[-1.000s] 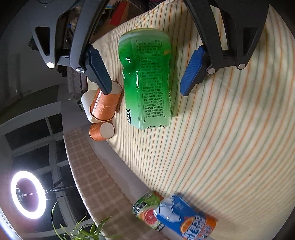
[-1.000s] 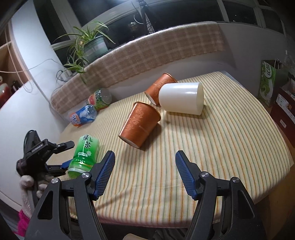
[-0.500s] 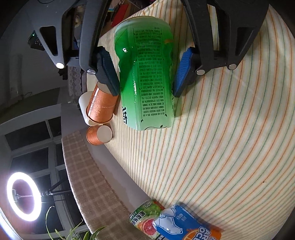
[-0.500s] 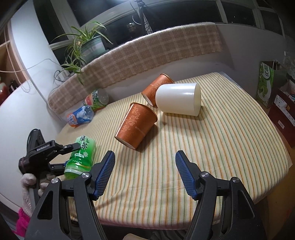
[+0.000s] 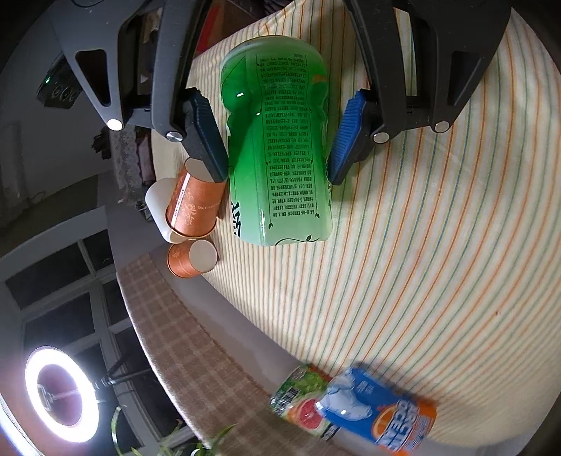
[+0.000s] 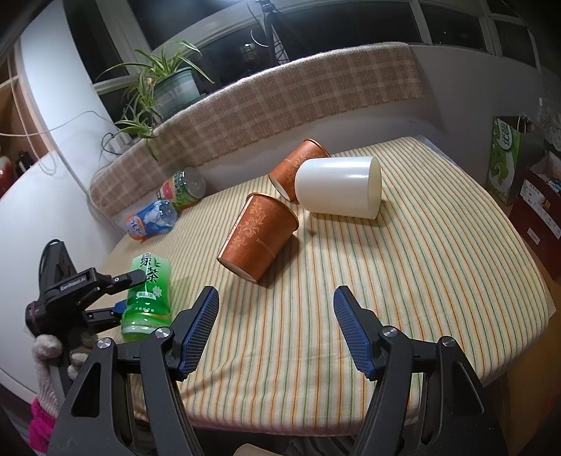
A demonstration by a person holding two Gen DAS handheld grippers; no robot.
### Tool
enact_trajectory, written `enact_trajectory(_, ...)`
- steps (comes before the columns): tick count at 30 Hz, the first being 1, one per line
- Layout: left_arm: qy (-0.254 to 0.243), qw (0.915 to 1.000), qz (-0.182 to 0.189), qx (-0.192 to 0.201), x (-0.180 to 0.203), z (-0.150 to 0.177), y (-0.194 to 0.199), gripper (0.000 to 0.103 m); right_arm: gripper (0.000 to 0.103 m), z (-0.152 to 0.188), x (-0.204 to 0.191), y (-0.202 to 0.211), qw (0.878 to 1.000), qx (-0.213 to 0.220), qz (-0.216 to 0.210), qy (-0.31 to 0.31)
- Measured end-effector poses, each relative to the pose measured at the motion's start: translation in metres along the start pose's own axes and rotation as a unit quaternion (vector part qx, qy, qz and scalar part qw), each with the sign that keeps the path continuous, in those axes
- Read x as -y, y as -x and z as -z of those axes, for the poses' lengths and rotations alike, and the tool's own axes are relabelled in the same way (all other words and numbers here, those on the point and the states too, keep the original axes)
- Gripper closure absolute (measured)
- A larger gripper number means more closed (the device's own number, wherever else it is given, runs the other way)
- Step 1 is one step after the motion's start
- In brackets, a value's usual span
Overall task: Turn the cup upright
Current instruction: 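Rotate the held green bottle upright with the left gripper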
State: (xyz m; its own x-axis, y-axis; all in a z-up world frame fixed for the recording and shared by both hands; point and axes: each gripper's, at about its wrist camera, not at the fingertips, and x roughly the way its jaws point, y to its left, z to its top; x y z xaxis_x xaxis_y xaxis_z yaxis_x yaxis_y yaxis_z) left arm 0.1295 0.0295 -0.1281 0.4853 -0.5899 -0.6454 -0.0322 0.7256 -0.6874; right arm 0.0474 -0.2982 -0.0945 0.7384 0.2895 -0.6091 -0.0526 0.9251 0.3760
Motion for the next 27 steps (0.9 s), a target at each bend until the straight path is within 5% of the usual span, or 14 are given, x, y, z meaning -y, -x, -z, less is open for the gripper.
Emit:
enact_trajectory(14,-0.088,0.9938,-0.045,0.051,0.036,0.008,0.020,0.043,0.035,0.002,0.000,0.000,1.000,-0.003,0.003,-0.001)
enact_trajectory(27,-0.203,0.9674,-0.116,0.098,0.074,0.025,0.025,0.044,0.035,0.004,0.001,-0.002,1.000,-0.006,0.007,-0.001)
